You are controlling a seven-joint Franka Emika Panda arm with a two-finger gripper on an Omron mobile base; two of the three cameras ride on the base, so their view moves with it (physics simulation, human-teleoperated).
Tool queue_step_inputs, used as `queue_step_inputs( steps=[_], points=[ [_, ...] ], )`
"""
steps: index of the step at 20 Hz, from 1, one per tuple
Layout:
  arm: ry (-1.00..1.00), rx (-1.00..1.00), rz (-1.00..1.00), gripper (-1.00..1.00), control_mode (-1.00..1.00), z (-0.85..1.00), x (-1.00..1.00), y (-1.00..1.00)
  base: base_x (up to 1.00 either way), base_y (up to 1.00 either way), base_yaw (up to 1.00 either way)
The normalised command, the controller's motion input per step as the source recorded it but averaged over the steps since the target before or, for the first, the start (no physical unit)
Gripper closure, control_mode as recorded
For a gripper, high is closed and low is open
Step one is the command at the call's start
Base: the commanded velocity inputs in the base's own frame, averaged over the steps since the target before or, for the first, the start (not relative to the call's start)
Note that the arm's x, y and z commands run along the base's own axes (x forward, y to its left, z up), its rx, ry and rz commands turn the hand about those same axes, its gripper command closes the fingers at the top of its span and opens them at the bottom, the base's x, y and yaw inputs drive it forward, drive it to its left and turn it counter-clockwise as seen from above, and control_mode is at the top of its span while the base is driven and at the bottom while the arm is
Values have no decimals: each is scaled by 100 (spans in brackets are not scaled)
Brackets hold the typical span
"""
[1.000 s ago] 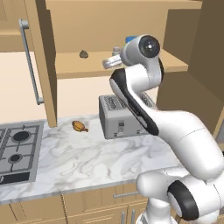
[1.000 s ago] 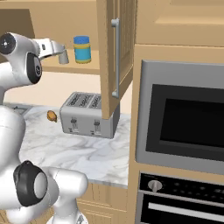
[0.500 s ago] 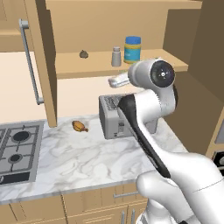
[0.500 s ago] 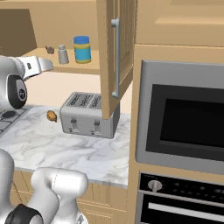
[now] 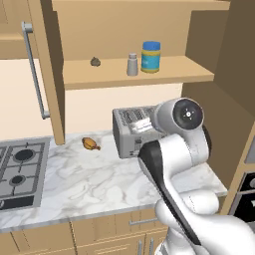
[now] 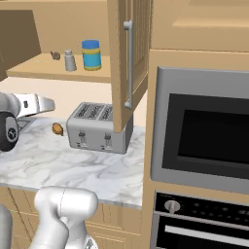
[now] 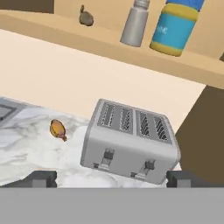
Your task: Pick the mayonnaise and shaker from the counter and place them in the cabinet.
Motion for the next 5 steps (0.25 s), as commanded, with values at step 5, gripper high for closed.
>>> queue_step_inputs(
  steps=[5],
  points=[
    [27,0,0,-100,-100,-100,-22,-24,0,0,0]
  ],
)
